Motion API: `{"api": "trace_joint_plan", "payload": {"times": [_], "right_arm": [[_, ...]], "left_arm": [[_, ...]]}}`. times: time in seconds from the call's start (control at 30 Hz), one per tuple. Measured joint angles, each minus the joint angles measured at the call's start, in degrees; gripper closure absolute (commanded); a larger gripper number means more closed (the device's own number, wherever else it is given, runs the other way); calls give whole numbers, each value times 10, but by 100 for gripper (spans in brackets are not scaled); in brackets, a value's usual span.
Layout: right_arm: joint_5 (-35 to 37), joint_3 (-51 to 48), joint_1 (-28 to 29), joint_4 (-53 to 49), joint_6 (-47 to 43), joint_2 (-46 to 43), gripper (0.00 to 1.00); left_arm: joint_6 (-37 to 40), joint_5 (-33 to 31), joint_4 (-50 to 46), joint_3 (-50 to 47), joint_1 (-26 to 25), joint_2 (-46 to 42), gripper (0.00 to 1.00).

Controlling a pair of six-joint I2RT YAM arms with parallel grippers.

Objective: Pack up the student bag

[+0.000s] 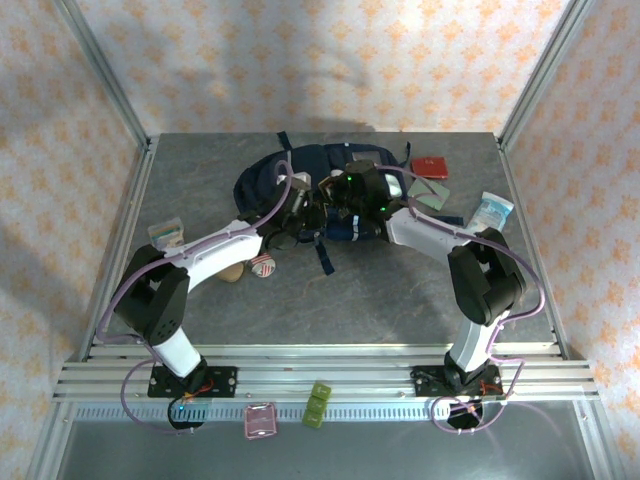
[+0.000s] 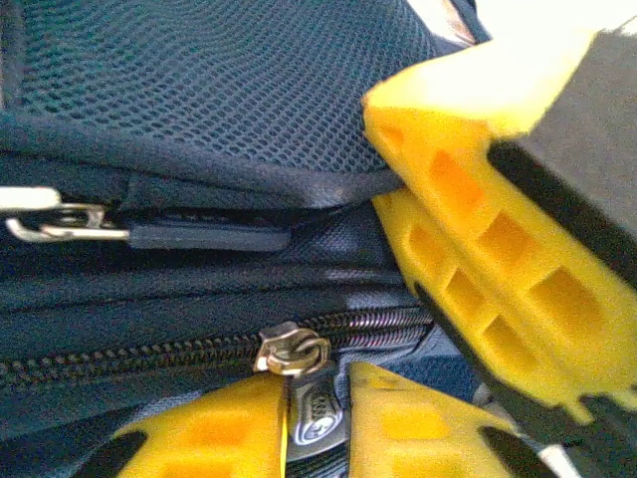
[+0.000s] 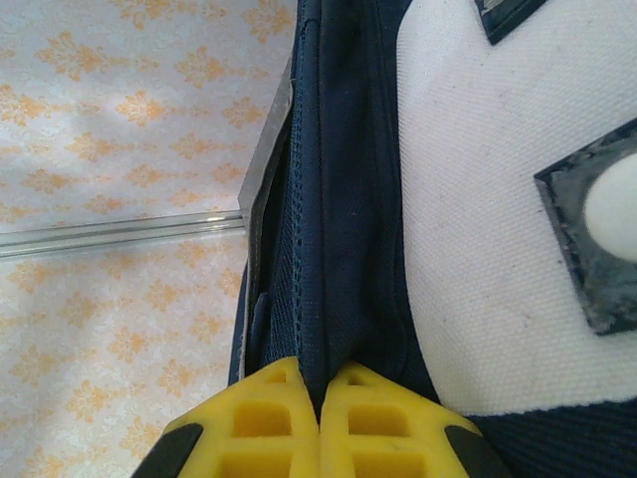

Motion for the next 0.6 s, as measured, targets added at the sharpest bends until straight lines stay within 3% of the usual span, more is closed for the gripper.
{"api": "trace_joint_plan", "payload": {"times": [0.1,0.27,0.33,0.47,0.5,0.6], "right_arm": [[0,0,0,0,0,0,100],[0,0,0,0,0,0,100],[0,0,0,0,0,0,100],[-4,0,0,0,0,0,100],[-4,0,0,0,0,0,100],[-4,0,0,0,0,1,100]], "left_arm": [[-2,0,1,0,0,0,70],[-4,-2,9,-2,0,1,82],[-6,-5,13,-2,0,3,76],[-16,-21,17,-2,0,16,54],[-17,-24,16,-1,0,20,54],[-17,-26,22,-2,0,22,84]]}}
